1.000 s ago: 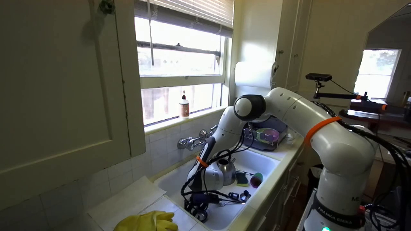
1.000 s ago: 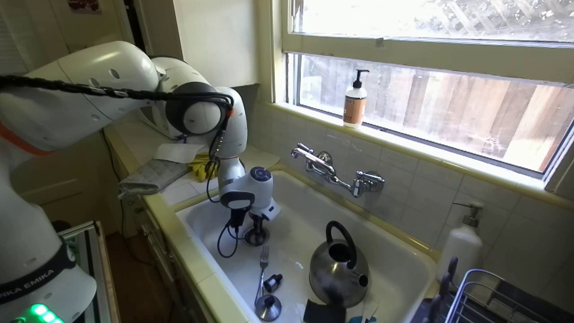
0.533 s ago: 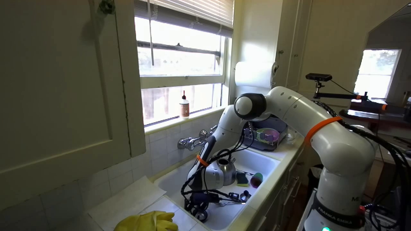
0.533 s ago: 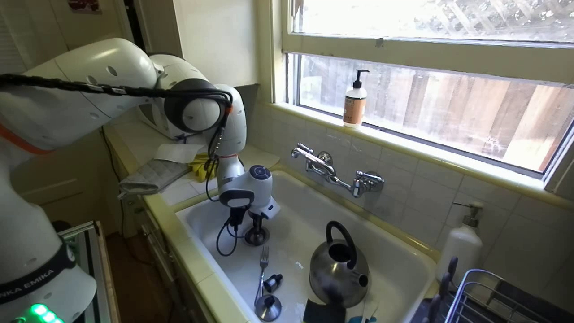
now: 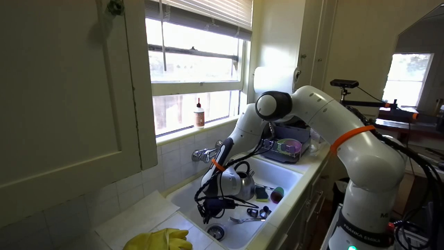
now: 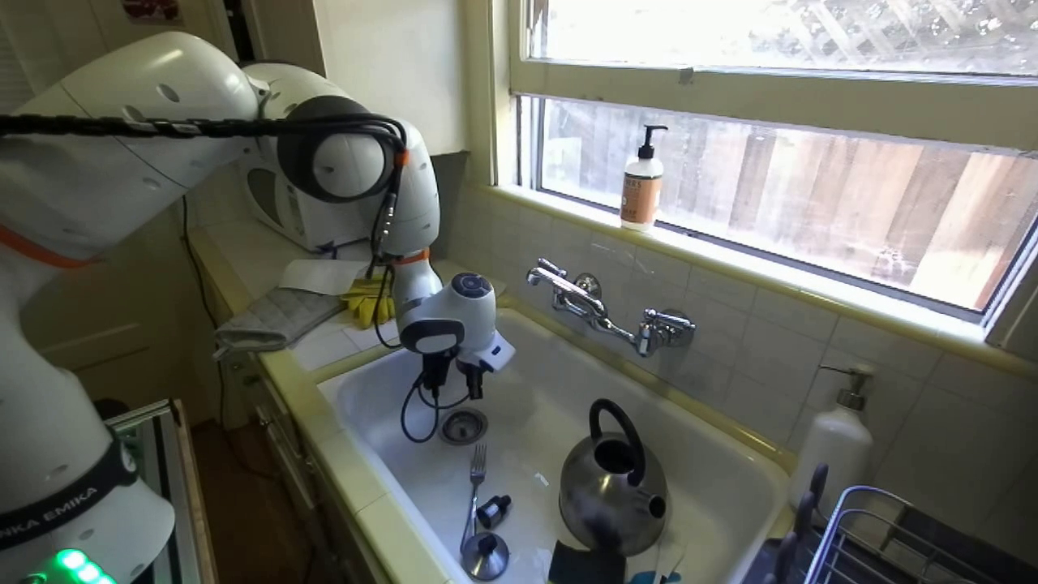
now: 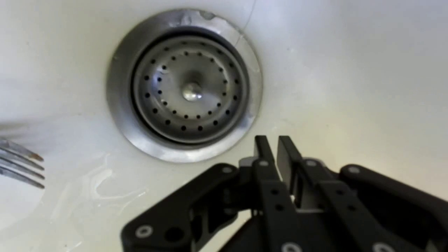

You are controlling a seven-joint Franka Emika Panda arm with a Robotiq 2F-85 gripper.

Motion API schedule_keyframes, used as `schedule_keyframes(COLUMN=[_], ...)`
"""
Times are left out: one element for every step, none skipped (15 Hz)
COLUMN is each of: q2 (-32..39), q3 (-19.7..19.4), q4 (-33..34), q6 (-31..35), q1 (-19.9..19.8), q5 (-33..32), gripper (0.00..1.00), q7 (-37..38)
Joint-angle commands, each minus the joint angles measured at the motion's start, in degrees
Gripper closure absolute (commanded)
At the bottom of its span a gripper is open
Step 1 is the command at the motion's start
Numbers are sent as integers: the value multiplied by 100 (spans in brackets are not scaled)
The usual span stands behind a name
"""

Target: Remove the sink hole cover from the sink hole

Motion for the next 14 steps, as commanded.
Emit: schedule_keyframes(q2=[-347, -382, -392, -406, -412, -392, -354, -300, -265, -209, -176, -135, -89, -51], q3=[-224, -273, -291, -337, -351, -400, -410, -417, -440, -433, -443, -444, -452, -447], q4=[-262, -274, -268, -268, -259, -233, -194, -141, -104, -53, -20, 7, 40, 68], q6=[-53, -71, -114, -187, -317, -436, -549, -669, -771, -866, -958, -1011, -1045, -1064], q1=[207, 253, 269, 309, 309, 338, 334, 327, 347, 331, 331, 331, 339, 339], q5=[-137, -142, -158, -171, -190, -214, -240, -272, -308, -355, -405, -454, -506, -546], gripper=[97, 97, 97, 95, 63, 67, 66, 61, 55, 46, 39, 31, 24, 17], q7=[210, 219, 203, 210, 201, 198, 176, 141, 117, 60, 25, -2, -26, -50])
